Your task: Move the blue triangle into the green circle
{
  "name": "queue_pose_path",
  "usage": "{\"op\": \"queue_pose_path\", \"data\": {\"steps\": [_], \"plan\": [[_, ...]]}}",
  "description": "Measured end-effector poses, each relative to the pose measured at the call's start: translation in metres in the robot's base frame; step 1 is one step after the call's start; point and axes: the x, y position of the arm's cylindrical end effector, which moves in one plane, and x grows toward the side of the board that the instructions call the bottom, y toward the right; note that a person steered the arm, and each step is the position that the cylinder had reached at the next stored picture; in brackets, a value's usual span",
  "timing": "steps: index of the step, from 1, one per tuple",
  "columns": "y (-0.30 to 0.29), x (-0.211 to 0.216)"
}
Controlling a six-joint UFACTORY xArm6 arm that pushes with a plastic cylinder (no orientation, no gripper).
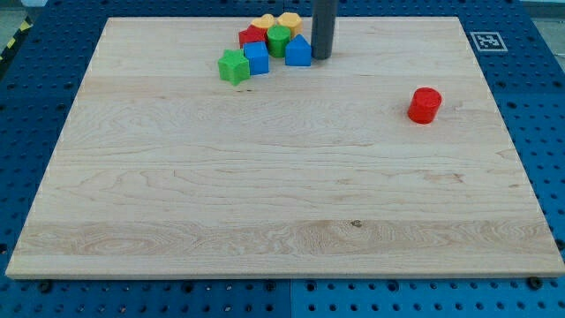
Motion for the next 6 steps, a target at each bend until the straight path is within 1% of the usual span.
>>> {"op": "queue_pose_path", "data": {"steps": [1, 2, 3, 6], "plan": [[0.003, 0.017], [0.002, 0.013], [-0.011, 0.001], [-0.036, -0.002]]}}
